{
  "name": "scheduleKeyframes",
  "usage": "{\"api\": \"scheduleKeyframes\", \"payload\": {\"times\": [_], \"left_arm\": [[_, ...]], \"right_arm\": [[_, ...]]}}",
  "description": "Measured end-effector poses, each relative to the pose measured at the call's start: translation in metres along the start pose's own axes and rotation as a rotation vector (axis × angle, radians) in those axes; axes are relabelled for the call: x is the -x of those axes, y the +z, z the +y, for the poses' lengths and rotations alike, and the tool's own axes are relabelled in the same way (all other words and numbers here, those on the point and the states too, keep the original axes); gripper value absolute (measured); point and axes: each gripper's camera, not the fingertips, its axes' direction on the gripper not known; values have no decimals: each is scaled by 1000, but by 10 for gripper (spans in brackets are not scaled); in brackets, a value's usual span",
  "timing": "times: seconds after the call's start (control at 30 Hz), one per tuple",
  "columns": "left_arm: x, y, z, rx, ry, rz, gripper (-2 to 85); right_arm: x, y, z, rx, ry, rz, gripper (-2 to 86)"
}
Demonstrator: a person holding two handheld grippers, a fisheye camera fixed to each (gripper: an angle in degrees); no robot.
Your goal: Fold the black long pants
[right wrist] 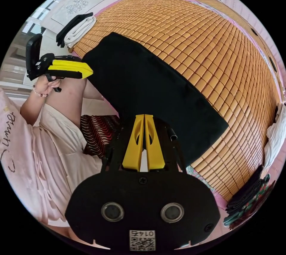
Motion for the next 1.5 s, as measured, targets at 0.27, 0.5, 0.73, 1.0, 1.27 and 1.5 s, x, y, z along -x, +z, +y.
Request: {"api": "scheduleKeyframes", "payload": {"times": [0.27,0.5,0.73,1.0,1.27,1.5], "left_arm": [[-86,86,-31,117,166,109,-10],[-110,115,-11,107,267,-43,-10],[-133,124,1,101,335,-74,-10],[-155,138,13,90,364,-82,-10],[-180,131,26,-12,428,-140,-9],[-213,126,21,-184,512,39,12]], "right_arm": [[18,6,-93,-38,-65,147,-3],[15,38,-126,110,-170,186,-4],[-2,43,-142,161,-162,215,-4],[-26,49,-131,186,-152,227,-4],[-115,-1,4,-110,179,-50,3],[-189,7,168,-33,563,-44,93]]}}
